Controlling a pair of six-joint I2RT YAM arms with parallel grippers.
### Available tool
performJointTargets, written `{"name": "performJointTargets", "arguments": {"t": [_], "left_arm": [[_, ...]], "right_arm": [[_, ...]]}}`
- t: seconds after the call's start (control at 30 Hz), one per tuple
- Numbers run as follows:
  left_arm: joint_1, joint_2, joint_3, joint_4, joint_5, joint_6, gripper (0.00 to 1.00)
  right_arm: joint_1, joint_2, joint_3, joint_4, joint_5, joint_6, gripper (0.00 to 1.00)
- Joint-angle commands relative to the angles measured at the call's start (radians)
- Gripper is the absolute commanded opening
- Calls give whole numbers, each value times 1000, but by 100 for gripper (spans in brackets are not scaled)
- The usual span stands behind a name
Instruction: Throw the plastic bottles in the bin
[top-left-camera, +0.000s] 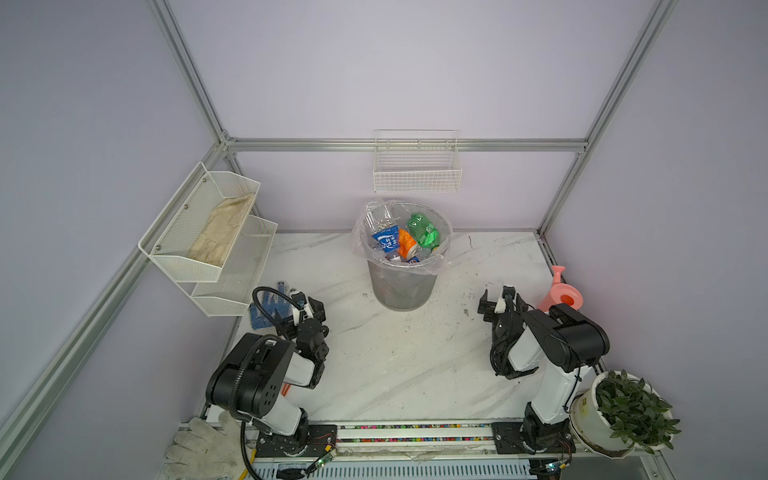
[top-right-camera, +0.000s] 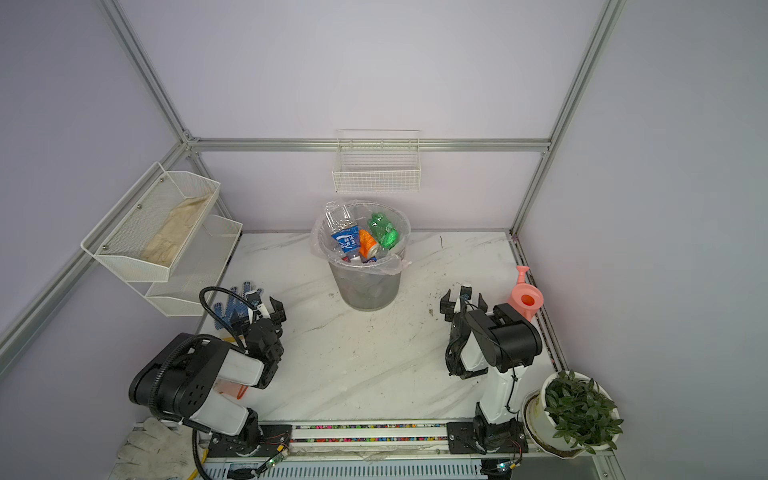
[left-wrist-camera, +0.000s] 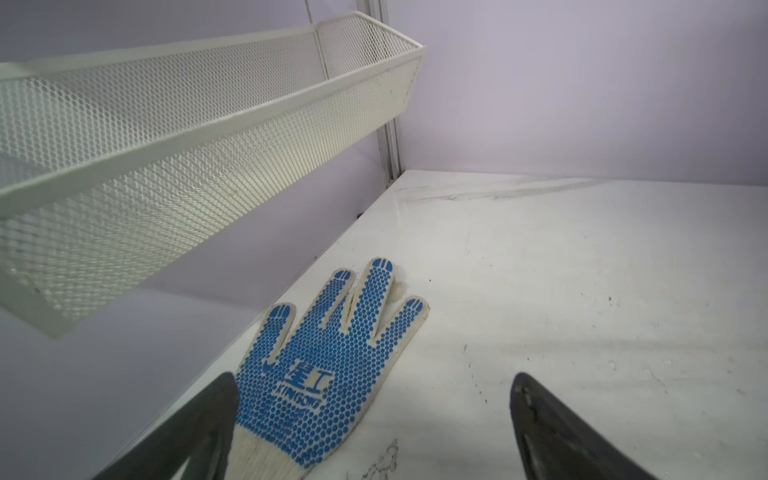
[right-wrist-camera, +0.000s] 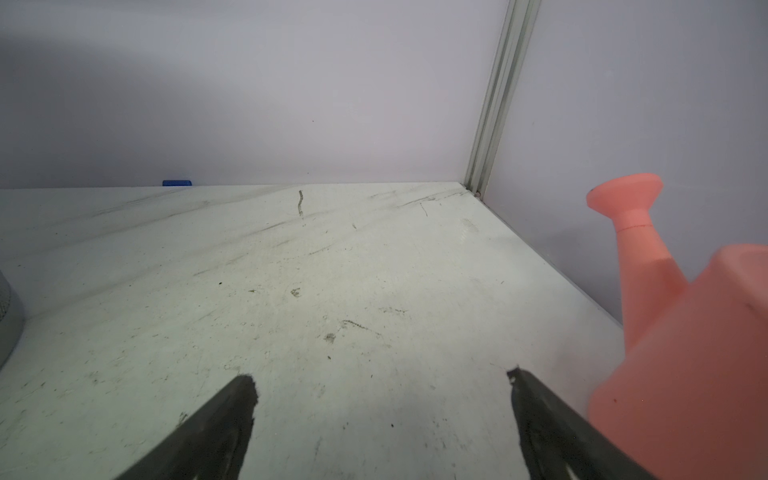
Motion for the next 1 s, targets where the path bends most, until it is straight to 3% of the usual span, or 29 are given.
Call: {"name": "performJointTargets", "arguments": {"t": [0.0,0.17,0.27,0.43,0.6,0.7,0.83,0.97], "left_arm": [[-10,-24,13,116,45,25,100],[-12,-12,-13,139,211,66,100],[-11,37,-42,247,246,88,100],[46,95,-10,238,348,75,100],[115,23,114,-130,387,-19,100],[217,-24,209,-393,536,-122,100],[216,-1,175,-279,542,-90,100],[215,-8,174,-288,540,-89,100]], "right_arm": [[-3,-2,15,229,-5,-25,97],[-2,-15,28,180,-9,-9,97],[-7,-14,56,139,-1,3,97],[-89,-61,184,-191,-39,112,97],[-102,-65,188,-207,-48,117,97],[-110,-64,194,-218,-61,133,97],[-115,-71,190,-218,-65,133,97],[-115,-75,184,-207,-64,122,97]]}}
